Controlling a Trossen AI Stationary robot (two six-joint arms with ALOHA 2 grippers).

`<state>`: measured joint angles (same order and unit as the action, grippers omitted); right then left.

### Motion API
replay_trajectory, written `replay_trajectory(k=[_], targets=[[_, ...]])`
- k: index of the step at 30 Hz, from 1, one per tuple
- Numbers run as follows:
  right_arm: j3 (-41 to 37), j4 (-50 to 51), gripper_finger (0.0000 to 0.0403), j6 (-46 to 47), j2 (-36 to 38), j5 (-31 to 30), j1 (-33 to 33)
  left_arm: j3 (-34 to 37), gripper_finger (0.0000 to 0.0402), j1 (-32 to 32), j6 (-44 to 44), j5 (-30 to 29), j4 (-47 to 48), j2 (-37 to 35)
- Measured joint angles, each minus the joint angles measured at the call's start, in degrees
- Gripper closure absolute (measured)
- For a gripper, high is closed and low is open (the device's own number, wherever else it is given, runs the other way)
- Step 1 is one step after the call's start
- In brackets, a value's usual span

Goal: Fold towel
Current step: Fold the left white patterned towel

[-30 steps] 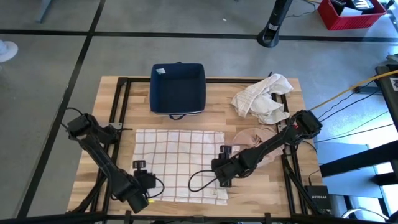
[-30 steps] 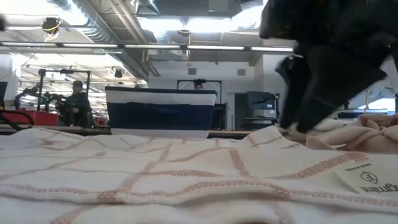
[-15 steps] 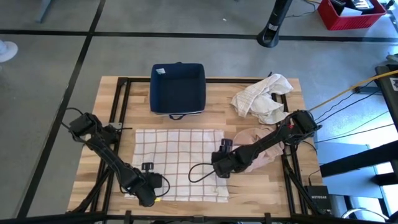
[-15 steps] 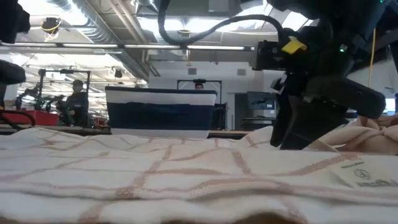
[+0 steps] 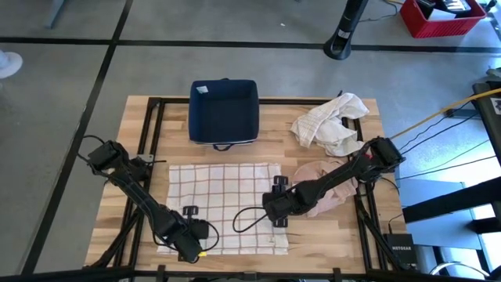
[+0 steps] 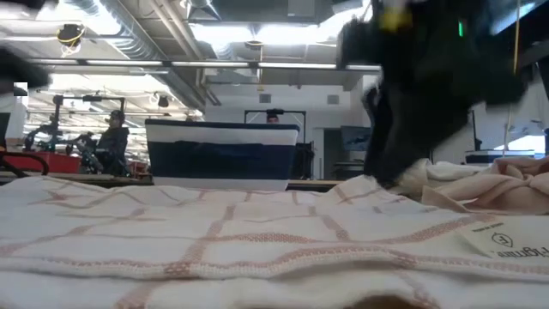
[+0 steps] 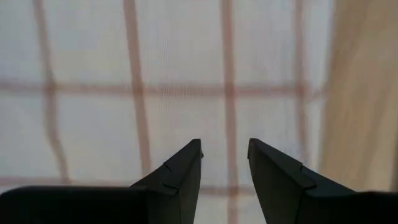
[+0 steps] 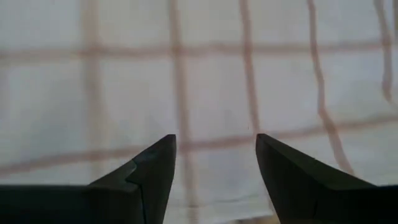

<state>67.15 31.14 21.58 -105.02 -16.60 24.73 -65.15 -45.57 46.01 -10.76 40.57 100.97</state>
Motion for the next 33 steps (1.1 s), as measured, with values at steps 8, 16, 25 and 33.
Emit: replay_trajectory(k=[8,16,25,33], targets=[[-2.5,-5.9,0.0178,-4.1,0.4,4.1,0.0,-1.8,0.0275,1.5,2.6,-17.2,16.4,-4.7],[-8.9,-15.5,0.0178,-1.6,0.2,7.8,0.0,6.0,0.0275,6.5,8.8,-13.0,21.8,-4.7],[-8.7,-28.3,0.0178,-0.8,-0.8,10.5,5.3,12.4,0.0275,6.7,16.5,-6.0,24.3,-5.1],[-8.6,-28.1,0.0178,2.2,-5.1,11.2,7.3,15.4,0.0275,5.5,18.1,6.6,18.7,-5.2]])
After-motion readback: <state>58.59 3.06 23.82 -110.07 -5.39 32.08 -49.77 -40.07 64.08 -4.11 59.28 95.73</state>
